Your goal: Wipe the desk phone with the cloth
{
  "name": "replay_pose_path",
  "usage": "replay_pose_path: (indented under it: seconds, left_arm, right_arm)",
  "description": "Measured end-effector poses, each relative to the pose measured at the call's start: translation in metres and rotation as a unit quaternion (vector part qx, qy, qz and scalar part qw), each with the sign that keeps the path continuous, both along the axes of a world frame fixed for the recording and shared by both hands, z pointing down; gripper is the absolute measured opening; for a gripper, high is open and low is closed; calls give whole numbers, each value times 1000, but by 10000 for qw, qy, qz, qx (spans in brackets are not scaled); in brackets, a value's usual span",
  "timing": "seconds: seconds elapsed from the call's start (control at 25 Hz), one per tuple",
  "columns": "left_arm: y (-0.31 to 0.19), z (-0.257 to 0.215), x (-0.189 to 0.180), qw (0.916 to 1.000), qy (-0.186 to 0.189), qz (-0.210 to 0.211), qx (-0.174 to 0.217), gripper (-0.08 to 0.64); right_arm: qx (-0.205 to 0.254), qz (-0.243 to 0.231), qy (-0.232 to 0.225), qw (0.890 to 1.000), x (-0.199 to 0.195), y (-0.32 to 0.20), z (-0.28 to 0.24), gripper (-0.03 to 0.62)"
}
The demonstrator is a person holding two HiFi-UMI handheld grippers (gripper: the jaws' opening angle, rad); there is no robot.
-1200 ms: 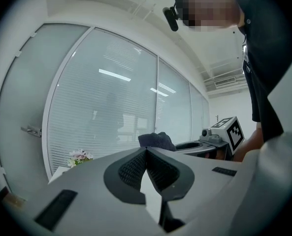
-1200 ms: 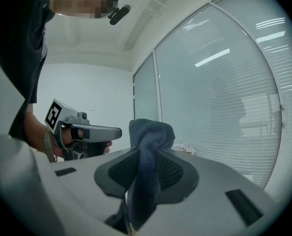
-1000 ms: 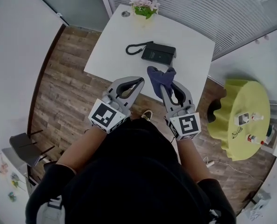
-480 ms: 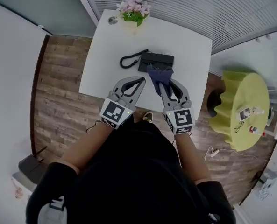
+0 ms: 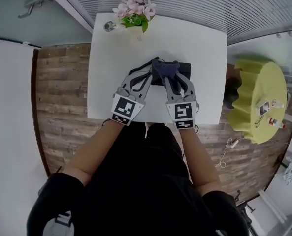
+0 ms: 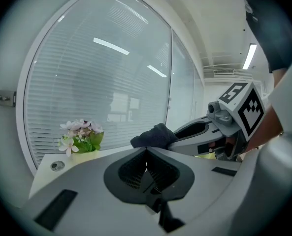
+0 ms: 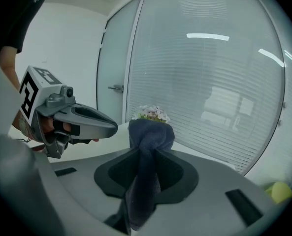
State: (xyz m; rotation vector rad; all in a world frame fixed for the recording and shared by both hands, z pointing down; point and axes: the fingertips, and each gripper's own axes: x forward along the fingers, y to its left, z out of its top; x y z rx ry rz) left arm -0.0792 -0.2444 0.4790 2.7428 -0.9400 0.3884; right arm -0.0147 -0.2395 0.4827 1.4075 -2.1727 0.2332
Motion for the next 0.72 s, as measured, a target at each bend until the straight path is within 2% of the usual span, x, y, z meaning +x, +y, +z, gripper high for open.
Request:
replay_pose_path:
  seconds: [0.16,0.28,0.44,0.72]
  left_arm:
    - [-19,37,1,9997,-109,78,-188,11]
    - [-27,57,0,9993,-155,73,-344,11]
    - [-33,79,-2,9985,-200,7,-505,11]
    - [-42,114,4,9958,-252,-216,-853,11]
  right_arm:
    - [-265,15,401,9988,-12,-20,44,97]
    - [-461,-136,913,9947,-19,-33,78,97]
    - [-573,-486,1580,9846,-25,-47,111,97]
    - [-833,-813,2402,9637,-19,-48,145,97]
